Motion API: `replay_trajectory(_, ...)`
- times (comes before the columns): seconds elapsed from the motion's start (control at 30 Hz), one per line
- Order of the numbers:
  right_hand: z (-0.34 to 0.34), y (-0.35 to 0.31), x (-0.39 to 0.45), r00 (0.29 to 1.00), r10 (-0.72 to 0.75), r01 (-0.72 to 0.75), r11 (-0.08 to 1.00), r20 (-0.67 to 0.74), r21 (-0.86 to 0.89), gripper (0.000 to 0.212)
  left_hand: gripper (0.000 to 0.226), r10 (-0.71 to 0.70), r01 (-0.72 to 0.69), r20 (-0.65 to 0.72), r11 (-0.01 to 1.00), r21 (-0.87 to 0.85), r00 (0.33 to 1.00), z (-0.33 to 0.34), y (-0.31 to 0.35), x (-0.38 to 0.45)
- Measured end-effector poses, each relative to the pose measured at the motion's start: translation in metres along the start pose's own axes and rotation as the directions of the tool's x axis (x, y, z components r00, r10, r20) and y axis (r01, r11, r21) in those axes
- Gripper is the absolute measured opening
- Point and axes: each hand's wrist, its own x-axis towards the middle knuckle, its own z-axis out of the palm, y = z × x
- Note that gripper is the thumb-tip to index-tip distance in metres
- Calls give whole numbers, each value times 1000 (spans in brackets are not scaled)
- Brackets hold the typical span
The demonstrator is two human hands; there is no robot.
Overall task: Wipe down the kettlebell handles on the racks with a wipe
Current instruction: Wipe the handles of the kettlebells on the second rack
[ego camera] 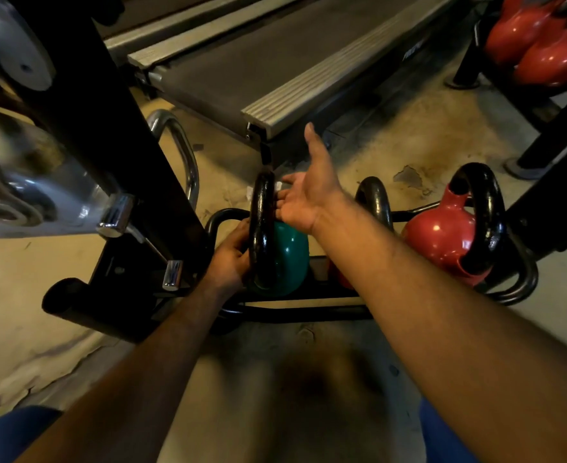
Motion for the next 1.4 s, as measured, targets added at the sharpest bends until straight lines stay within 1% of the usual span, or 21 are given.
replay_trajectory(0.13, 2, -15, 13, 996, 56, -54, 998, -70, 23, 122, 42, -73, 72, -11, 996, -56, 997, 2, 2, -1)
replay_trajectory(0.2, 3, -21, 17, 992, 76, -76, 997, -99, 4, 118, 41, -106, 104, -20, 991, -79, 994, 3, 6, -2)
replay_trajectory(0.27, 2, -25, 20, 989, 88, -92, 995, -123, -29, 109, 39, -113, 111, -20, 991, -72, 993, 5, 8, -1)
replay_trajectory(0.33, 1, -23, 26, 984, 98, -108, 993, -150, -58, 91, 47, -145, 141, -23, 983, -120, 989, 5, 9, -1)
replay_trajectory(0.37, 0, -22, 28, 982, 96, -108, 992, -161, -69, 78, 52, -162, 156, -29, 978, -141, 986, 5, 9, -1)
replay_trajectory(0.47, -5, -10, 27, 974, 67, -92, 990, -217, -107, 34, 51, -128, 122, -45, 985, -121, 991, 5, 6, -2)
replay_trajectory(0.5, -7, -5, 27, 970, 52, -77, 992, -236, -97, 27, 51, -111, 107, -41, 989, -101, 993, 5, 5, -2)
replay_trajectory(0.63, -14, 18, 31, 959, 16, -41, 996, -283, -81, 28, 58, -97, 95, -43, 995, -44, 994, 3, 6, -1)
replay_trajectory(0.77, -17, 33, 40, 951, 5, -21, 999, -309, -48, 25, 51, -40, 39, -8, 999, -37, 999, 6, 10, -3)
replay_trajectory(0.9, -18, 39, 37, 949, -39, 51, 998, -312, 32, 28, 53, -27, 27, 0, 999, -42, 1000, 3, 6, -1)
replay_trajectory(0.97, -14, 41, 36, 944, -38, 54, 998, -328, 42, 24, 49, 11, -11, 9, 1000, -10, 1000, 2, 2, 0)
replay_trajectory(1.03, -11, 40, 33, 941, -38, 46, 999, -336, 15, 25, 45, 8, -8, -6, 1000, -3, 1000, 1, -1, 1)
replay_trajectory(1.07, -11, 36, 29, 949, -42, 44, 999, -312, 1, 29, 45, 4, -4, -11, 1000, -7, 1000, 2, -1, 1)
replay_trajectory(1.13, -8, 28, 16, 976, -19, 19, 1000, -218, -2, 43, 44, 11, -11, -16, 1000, -8, 1000, 2, -3, 2)
replay_trajectory(1.17, -5, 22, 8, 983, -15, 13, 1000, -180, -17, 46, 42, 11, -11, -18, 1000, -7, 1000, 2, -4, 2)
replay_trajectory(1.2, -3, 17, 4, 989, -19, 14, 999, -146, -31, 42, 39, 10, -10, -14, 1000, -5, 1000, 2, -4, 2)
replay_trajectory(1.23, 0, 13, 0, 995, -8, 6, 1000, -102, -21, 43, 37, 9, -9, -13, 1000, -4, 1000, 2, -4, 2)
replay_trajectory(1.27, 1, 11, -1, 998, 2, -3, 1000, -64, -11, 56, 36, 4, -4, -12, 1000, -2, 1000, 2, -4, 2)
replay_trajectory(1.3, 1, 9, 0, 999, -3, 2, 1000, -48, -16, 67, 36, 3, -3, -10, 1000, -2, 1000, 2, -4, 2)
replay_trajectory(1.33, 0, 9, 3, 999, -18, 17, 999, -38, -31, 72, 38, 3, -3, -8, 1000, -7, 1000, 2, -4, 2)
replay_trajectory(1.4, 0, 7, 5, 998, -35, 33, 998, -43, -53, 75, 40, 2, -2, -7, 1000, -15, 1000, 2, -4, 2)
